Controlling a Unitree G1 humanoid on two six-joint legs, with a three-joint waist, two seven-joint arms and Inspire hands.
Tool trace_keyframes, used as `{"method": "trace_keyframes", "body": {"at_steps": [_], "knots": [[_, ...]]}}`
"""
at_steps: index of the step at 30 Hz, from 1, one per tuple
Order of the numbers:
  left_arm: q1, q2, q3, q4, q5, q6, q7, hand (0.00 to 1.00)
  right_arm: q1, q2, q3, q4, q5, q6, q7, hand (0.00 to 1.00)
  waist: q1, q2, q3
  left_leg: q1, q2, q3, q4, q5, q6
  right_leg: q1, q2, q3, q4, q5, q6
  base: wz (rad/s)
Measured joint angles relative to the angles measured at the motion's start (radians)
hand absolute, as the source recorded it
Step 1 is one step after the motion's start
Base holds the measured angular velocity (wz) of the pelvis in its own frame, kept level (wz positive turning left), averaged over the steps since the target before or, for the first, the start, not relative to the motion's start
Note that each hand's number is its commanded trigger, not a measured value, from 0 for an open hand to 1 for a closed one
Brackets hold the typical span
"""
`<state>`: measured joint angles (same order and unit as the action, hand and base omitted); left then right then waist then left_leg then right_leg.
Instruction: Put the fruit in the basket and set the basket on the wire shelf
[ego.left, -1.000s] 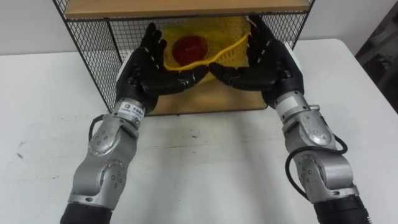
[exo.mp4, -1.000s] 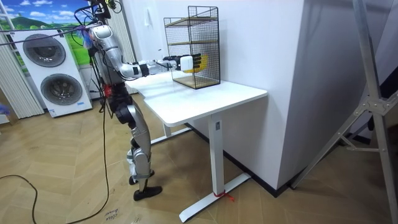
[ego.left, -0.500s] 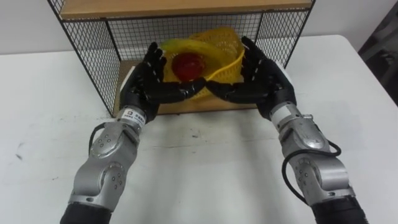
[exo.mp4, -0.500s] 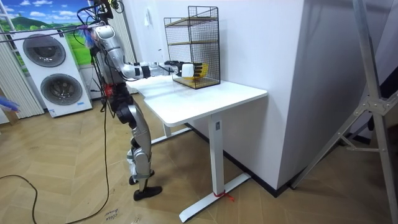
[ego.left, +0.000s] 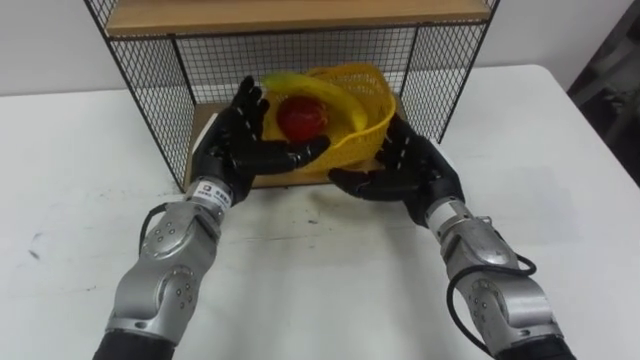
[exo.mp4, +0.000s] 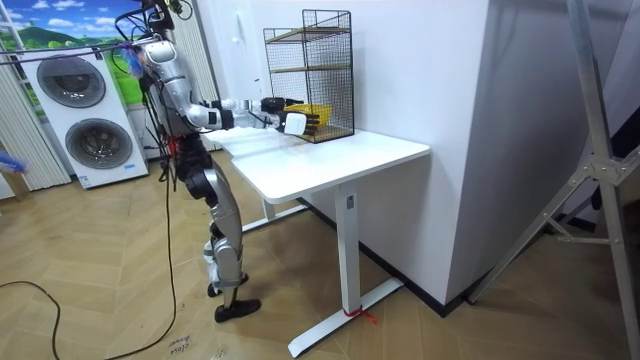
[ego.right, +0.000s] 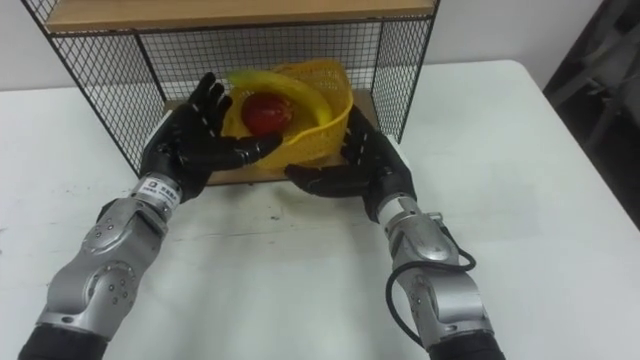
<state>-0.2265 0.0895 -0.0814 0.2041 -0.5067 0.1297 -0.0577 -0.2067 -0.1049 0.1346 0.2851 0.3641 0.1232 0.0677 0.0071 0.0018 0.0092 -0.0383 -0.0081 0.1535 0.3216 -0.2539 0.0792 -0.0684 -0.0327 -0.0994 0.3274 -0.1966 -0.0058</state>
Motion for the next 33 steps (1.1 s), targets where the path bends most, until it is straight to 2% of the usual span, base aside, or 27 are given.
{"method": "trace_keyframes", "body": {"at_steps": [18,23,33], "knots": [[0.01,-0.002,0.001,0.001,0.0,0.0,-0.003,0.0,0.001,0.001,0.001,0.009,-0.007,0.0,0.007,0.0,0.0,0.004,-0.0028,-0.002,0.002,0.0,0.001,0.003,0.0,-0.002,0.002,-0.007,-0.001,0.007,-0.002,0.0],[0.01,0.005,0.009,0.0,0.0,0.0,-0.026,0.0,0.001,0.001,-0.001,0.009,-0.008,-0.002,0.007,0.0,-0.001,0.005,-0.0029,-0.004,0.003,0.0,-0.002,0.002,0.0,-0.004,0.002,-0.007,0.0,0.007,-0.002,0.0],[0.017,0.008,0.122,-0.082,-0.001,-0.007,-0.053,0.0,0.017,-0.008,-0.05,0.007,-0.013,-0.005,0.008,0.0,-0.002,0.008,-0.0061,0.007,0.003,-0.004,-0.003,0.003,-0.001,0.016,0.002,-0.016,-0.02,0.008,-0.001,0.02]]}}
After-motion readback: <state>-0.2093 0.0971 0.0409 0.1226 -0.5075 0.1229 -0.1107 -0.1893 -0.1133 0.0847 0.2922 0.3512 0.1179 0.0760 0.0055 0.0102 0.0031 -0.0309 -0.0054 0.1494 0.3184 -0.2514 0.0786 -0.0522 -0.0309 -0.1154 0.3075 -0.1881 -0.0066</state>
